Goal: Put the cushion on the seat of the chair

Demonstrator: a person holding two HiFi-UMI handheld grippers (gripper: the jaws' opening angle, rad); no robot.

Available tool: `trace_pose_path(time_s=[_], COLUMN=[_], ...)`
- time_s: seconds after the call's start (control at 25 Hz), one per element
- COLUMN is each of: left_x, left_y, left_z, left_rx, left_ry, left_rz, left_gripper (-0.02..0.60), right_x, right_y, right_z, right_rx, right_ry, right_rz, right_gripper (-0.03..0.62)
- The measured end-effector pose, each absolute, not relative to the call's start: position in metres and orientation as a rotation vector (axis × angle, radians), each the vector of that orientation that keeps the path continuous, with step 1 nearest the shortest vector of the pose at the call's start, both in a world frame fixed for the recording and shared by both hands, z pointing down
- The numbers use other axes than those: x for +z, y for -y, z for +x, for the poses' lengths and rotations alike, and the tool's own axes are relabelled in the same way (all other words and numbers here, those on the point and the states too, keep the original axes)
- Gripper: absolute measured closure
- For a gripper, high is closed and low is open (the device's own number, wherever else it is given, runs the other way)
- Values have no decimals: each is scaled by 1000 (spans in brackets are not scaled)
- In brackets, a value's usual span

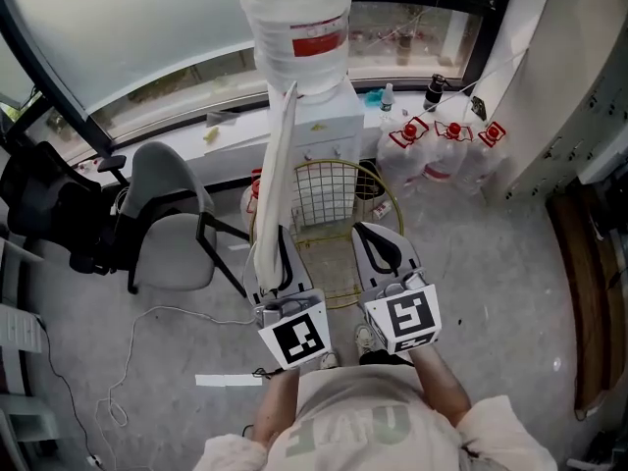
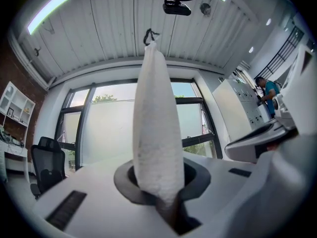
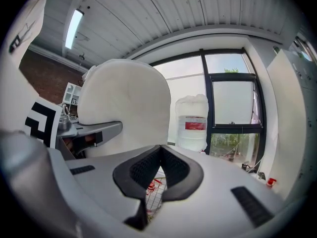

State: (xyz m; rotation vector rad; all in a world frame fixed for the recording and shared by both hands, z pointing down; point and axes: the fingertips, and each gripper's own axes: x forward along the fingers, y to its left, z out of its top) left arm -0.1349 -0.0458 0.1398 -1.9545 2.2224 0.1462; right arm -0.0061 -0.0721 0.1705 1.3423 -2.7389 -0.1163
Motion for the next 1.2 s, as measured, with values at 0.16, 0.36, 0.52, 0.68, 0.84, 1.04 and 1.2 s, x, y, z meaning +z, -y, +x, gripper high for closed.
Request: trace_pose_path(time_s=[0.16,0.36,0.52,0.68,0.84,1.04,1.2], left_x=[136,133,135,133,132,136,148], left_y=[59,70,77,84,88,97,107], left_z=[-123,-114,-116,-114,-118,-122,-124], left_rx=[87,112,117,135,140,145,131], left_ry=[-2230,-2253,-2234,-2222,-2211,-2207,-2232], left_rz=[-1913,-1884,-1899,-1915,-1929,-1918,-1927], left_gripper=[531,531,531,531,531,531,531], right_x=[175,177,171,161,153,149,153], right_y=[90,108,114,117,123,130,144], right_z=[14,39,42,40,37,25,18], right_rx=[-92,-55,-60,-119,-132,-222,-245], right_ry=[2753,2747,2739,2728,2731,2740,2732], right_rz=[1345,1376,1467,1491,1537,1484,1457], right_gripper=[577,577,577,577,577,577,577])
